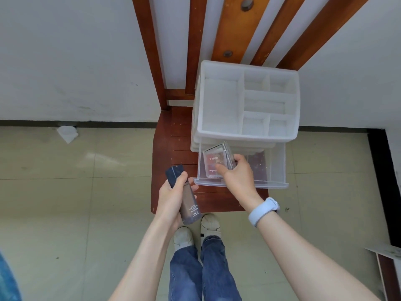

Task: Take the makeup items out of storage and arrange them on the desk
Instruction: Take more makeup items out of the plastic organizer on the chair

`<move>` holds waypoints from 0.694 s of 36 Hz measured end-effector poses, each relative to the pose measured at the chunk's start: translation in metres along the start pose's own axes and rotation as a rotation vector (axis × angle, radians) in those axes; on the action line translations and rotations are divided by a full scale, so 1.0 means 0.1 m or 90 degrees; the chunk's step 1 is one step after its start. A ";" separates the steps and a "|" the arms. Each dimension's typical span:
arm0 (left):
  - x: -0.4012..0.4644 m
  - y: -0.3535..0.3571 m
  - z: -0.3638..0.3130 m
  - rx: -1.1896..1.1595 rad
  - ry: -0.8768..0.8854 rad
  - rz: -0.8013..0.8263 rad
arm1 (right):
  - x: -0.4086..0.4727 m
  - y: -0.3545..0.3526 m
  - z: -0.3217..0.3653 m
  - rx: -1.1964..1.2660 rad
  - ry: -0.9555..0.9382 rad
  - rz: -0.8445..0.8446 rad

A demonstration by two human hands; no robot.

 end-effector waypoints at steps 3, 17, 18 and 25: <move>-0.03 -0.02 -0.02 0.016 0.001 -0.004 | -0.10 -0.12 -0.01 0.042 -0.013 -0.025; -0.30 -0.05 -0.17 0.057 0.102 0.173 | -0.75 -0.06 0.18 0.201 -0.052 0.175; -0.30 -0.07 -0.18 0.073 0.110 0.162 | -0.77 -0.05 0.19 0.191 -0.059 0.182; -0.32 -0.17 -0.22 0.102 0.135 0.111 | -0.89 0.01 0.22 0.158 -0.078 0.219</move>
Point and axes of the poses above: each hand's wrist, its own x-axis towards the middle knuckle, its own y-axis out of the palm, z = x × y, the point moved 4 cm from there along x, towards the middle knuckle, and after that the axes turned 3 degrees about z, right-handed, at the moved point
